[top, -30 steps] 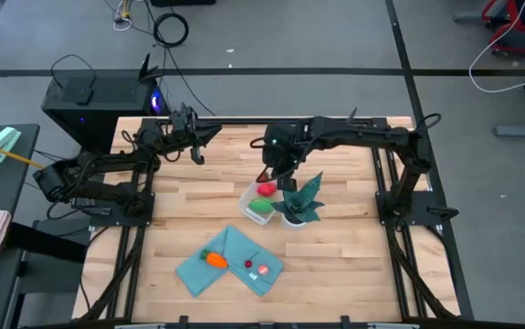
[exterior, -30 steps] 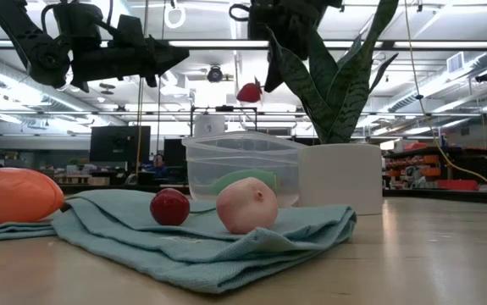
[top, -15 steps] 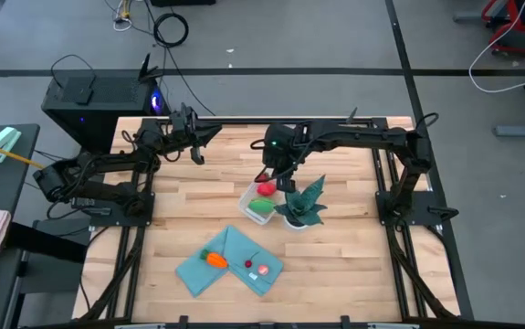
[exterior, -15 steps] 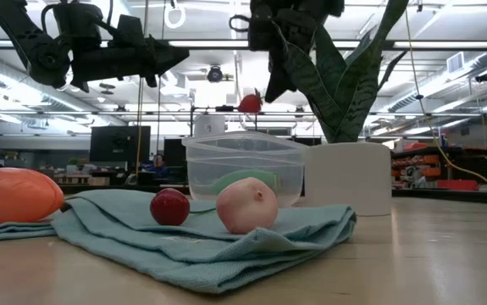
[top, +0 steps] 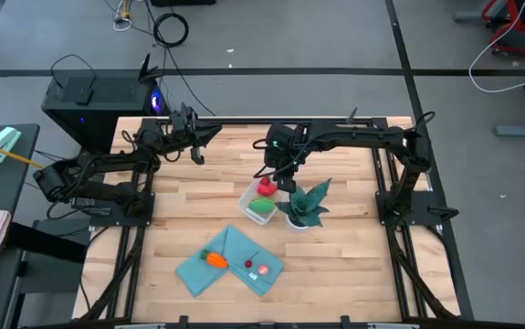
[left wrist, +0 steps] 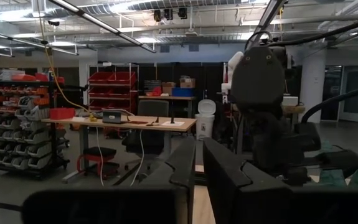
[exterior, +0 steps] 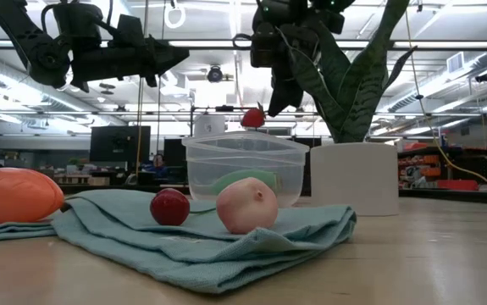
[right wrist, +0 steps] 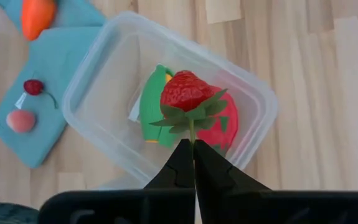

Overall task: Pick and placing Produce into tupperware
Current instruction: Put the strawberry into the container, then put the peach into the container

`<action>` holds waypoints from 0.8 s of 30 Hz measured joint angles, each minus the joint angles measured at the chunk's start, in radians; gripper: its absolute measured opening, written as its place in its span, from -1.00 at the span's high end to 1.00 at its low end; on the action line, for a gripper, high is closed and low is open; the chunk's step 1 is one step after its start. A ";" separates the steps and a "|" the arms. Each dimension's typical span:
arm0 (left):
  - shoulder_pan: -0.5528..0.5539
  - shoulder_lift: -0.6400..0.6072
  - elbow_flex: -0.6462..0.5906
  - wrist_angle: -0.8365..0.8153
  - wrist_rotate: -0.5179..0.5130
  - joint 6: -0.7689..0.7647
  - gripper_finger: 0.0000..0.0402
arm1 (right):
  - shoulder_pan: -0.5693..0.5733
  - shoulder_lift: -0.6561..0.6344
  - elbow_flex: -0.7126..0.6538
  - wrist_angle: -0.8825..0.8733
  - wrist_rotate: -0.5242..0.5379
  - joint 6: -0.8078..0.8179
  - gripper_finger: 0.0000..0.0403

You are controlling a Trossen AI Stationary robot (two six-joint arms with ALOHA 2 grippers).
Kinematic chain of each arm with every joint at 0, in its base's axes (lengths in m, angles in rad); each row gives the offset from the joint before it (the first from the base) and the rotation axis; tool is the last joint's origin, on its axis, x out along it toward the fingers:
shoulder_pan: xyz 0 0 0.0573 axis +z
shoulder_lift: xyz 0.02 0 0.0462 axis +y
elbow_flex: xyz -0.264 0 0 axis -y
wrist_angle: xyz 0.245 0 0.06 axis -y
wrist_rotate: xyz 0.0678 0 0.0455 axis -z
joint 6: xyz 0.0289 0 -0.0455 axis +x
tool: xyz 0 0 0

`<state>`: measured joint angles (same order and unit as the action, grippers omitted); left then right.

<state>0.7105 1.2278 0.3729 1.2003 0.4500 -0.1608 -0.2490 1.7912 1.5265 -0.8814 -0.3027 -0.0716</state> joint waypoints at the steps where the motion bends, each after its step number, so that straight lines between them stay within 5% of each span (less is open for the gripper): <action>1: 0.000 0.000 0.000 0.000 0.000 0.000 0.82 | 0.000 0.000 0.000 0.000 -0.006 0.001 1.00; 24: 0.000 0.000 0.000 0.000 0.000 -0.001 0.83 | -0.022 0.000 0.076 0.042 0.018 -0.029 0.48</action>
<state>0.7105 1.2278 0.3729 1.1999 0.4500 -0.1619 -0.2714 1.7916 1.6026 -0.8395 -0.2852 -0.1009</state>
